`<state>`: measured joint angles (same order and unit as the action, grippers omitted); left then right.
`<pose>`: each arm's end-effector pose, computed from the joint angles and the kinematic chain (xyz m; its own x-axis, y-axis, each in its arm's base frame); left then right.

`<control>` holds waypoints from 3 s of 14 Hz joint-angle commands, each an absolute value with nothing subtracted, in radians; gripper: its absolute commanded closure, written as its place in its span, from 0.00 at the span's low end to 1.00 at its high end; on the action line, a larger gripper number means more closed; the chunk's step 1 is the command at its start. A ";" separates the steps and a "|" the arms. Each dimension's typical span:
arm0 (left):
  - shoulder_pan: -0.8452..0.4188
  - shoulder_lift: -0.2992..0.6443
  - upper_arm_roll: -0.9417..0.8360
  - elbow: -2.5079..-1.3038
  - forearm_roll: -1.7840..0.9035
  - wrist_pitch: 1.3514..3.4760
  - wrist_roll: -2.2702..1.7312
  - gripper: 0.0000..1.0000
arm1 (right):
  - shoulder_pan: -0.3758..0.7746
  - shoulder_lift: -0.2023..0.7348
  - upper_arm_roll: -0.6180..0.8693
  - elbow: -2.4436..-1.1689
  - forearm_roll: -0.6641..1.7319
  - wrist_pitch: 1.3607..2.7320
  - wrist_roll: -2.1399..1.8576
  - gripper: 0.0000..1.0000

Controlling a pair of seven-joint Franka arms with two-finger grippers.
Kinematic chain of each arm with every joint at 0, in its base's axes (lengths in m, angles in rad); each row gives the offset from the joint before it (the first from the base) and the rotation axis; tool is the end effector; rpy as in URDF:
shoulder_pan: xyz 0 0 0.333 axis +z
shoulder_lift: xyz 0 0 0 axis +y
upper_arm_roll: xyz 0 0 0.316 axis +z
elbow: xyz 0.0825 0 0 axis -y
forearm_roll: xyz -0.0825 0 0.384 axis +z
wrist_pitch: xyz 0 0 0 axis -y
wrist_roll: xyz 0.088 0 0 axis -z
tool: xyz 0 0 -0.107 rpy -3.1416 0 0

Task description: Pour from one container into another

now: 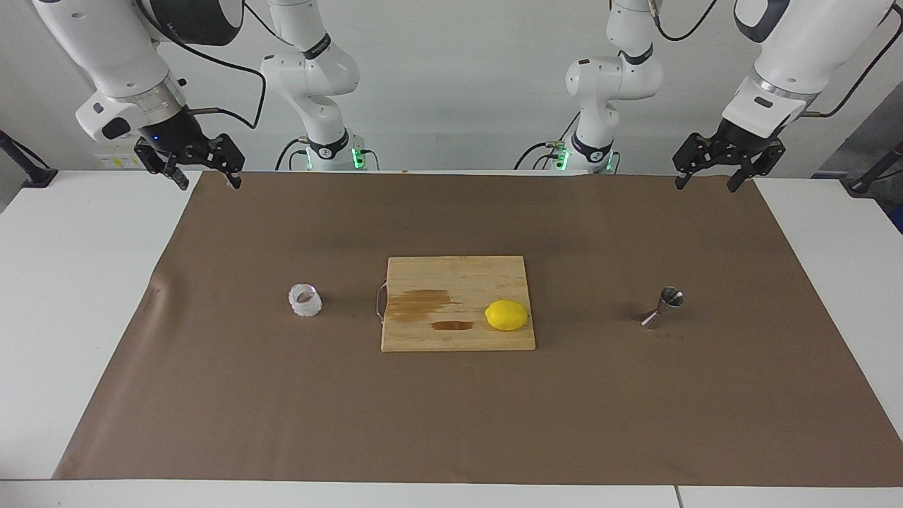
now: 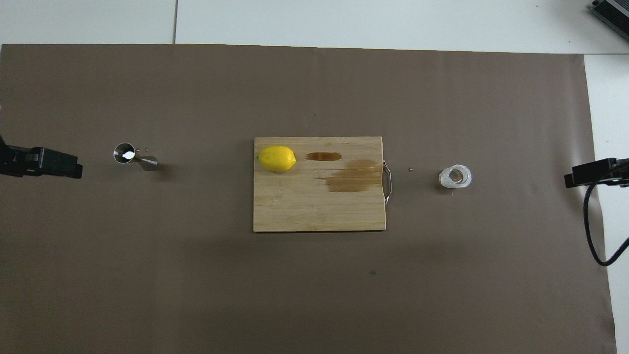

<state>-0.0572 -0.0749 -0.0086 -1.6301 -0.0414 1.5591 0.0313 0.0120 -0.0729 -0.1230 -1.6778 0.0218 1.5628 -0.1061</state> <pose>0.5283 -0.0395 0.6362 0.9952 -0.0974 0.0052 -0.0975 -0.9944 0.0406 0.5262 -0.0586 0.6127 0.9992 -0.0040 -0.0391 -0.0054 -0.9994 -0.0351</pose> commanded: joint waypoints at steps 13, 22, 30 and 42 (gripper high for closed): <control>-0.006 -0.091 0.008 -1.695 -0.079 1.540 0.014 0.00 | 0.000 -0.078 -0.110 -1.674 0.021 1.543 -0.094 0.00; 0.139 0.075 0.011 -1.660 -0.300 1.609 -0.371 0.00 | 0.000 -0.078 -0.110 -1.674 0.021 1.543 -0.094 0.00; 0.219 0.034 0.011 -1.917 -0.584 1.825 -0.835 0.00 | -0.002 -0.078 -0.110 -1.674 0.021 1.543 -0.094 0.00; 0.337 0.164 0.011 -2.054 -1.041 1.940 -0.976 0.00 | 0.000 -0.078 -0.110 -1.674 0.021 1.545 -0.094 0.00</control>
<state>0.3229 0.1369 0.0193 -2.0495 -0.9955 1.9212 -0.9675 0.0119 -0.0729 -0.1230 -1.6778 0.0218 1.5628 -0.1061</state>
